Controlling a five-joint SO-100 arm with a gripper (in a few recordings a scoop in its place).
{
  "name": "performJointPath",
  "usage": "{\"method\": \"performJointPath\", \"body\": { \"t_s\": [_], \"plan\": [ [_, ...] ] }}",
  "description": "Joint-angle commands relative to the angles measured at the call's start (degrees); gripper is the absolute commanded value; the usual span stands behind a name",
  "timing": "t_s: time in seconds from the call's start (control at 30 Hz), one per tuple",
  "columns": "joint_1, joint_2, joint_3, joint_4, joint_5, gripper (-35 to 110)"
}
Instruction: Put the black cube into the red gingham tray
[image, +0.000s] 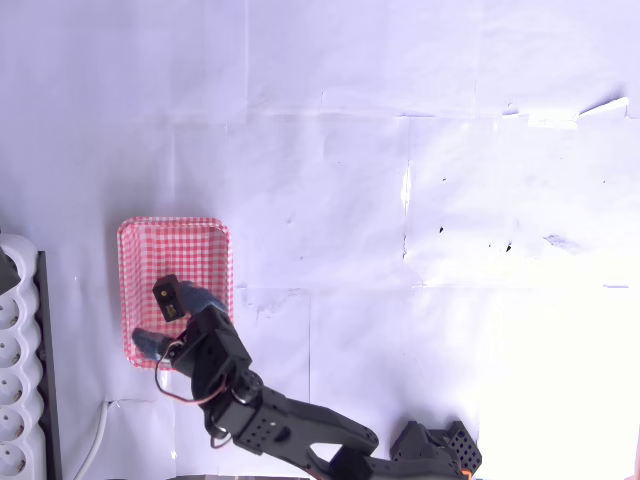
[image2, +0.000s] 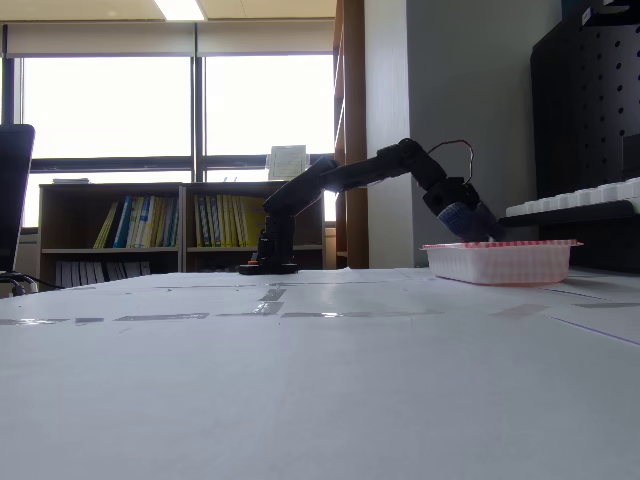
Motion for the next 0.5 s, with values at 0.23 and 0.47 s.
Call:
{"method": "performJointPath", "body": {
  "t_s": [0.23, 0.47],
  "plan": [
    [9.84, -53.79, -33.22, -8.53, -1.58, 5],
    [25.66, -98.53, -86.22, -27.25, 2.37, 0]
  ]
}}
